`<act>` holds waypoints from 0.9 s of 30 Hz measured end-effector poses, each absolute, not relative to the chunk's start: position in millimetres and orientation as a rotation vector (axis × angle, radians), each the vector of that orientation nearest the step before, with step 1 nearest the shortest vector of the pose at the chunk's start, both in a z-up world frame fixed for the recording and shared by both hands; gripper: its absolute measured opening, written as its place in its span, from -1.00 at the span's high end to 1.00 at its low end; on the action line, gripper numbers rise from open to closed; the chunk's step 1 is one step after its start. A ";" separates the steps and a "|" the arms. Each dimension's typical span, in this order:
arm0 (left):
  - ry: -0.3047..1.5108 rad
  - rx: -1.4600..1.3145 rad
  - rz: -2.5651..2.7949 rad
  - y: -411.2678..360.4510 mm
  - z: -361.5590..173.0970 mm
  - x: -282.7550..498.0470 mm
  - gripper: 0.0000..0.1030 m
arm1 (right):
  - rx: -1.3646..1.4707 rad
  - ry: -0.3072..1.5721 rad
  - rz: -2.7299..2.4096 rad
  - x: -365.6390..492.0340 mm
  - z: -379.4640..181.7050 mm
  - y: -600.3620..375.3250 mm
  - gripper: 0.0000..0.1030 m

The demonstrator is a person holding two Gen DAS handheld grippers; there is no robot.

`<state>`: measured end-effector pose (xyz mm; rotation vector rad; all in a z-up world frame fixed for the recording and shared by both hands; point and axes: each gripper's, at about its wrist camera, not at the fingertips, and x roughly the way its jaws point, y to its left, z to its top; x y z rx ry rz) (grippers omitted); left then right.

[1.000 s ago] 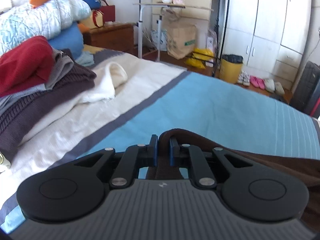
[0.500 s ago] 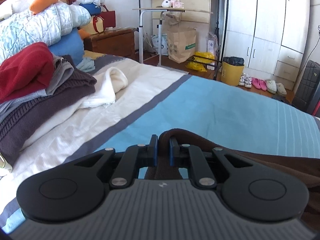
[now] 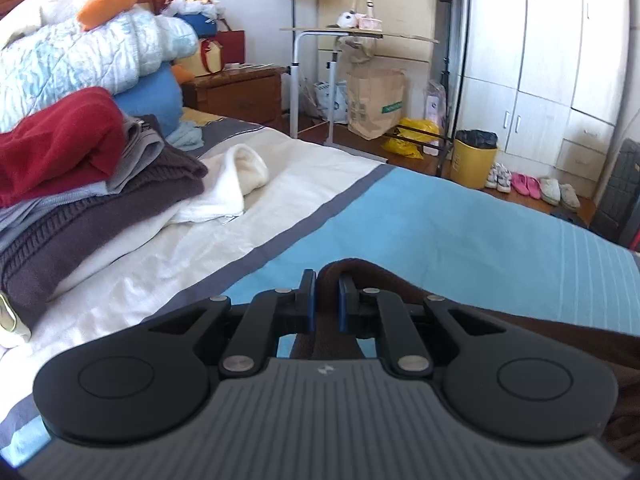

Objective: Fold clothes

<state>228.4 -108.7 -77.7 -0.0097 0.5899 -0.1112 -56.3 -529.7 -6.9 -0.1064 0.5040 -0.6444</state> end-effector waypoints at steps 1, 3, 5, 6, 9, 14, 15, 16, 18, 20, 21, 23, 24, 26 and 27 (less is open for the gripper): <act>0.592 -0.021 -0.105 -106.0 -77.6 229.3 0.80 | -0.103 0.497 -0.664 -63.0 0.7 -536.2 0.91; 0.585 -0.042 -0.086 -99.8 -76.9 230.1 0.80 | -0.067 0.483 -0.715 -81.6 14.5 -555.3 0.91; 0.581 -0.046 -0.070 -96.9 -76.7 230.9 0.80 | -0.019 0.503 -0.738 -101.1 22.3 -572.2 0.91; 0.585 -0.048 -0.069 -96.8 -77.4 231.5 0.80 | 0.000 0.535 -0.722 -108.7 20.2 -579.2 0.90; 0.590 -0.028 -0.065 -101.2 -81.1 232.2 0.80 | 0.092 0.652 -0.686 -125.3 0.4 -597.9 0.89; 0.510 0.040 -0.031 -109.4 -74.1 222.1 0.80 | 0.181 0.790 -0.691 -144.1 -43.4 -593.2 0.89; 0.497 0.037 -0.026 -108.3 -71.9 220.6 0.80 | 0.191 0.798 -0.680 -146.1 -46.2 -590.4 0.89; 0.520 0.043 -0.029 -108.3 -74.5 222.8 0.80 | 0.202 0.783 -0.674 -148.4 -42.2 -588.4 0.89; 0.567 0.054 -0.037 -108.2 -79.7 227.1 0.80 | 0.214 0.753 -0.669 -154.8 -32.4 -586.7 0.89; 0.614 0.065 -0.044 -108.2 -85.0 231.5 0.80 | 0.194 0.791 -0.661 -160.7 -31.4 -586.7 0.89; 0.637 0.071 -0.048 -108.2 -87.6 233.6 0.80 | 0.183 0.834 -0.650 -161.0 -34.7 -587.7 0.89; 0.684 0.082 -0.055 -108.1 -92.8 238.0 0.80 | 0.195 0.940 -0.607 -161.5 -51.1 -588.0 0.89; 0.708 0.088 -0.059 -108.1 -95.4 240.1 0.80 | 0.218 1.002 -0.574 -161.7 -64.3 -587.3 0.88; 0.753 0.098 -0.067 -108.2 -100.4 244.2 0.80 | 0.230 1.068 -0.564 -160.3 -82.4 -582.2 0.84; 0.764 0.095 -0.071 -108.9 -101.1 244.3 0.80 | 0.235 1.101 -0.559 -159.6 -91.4 -579.6 0.82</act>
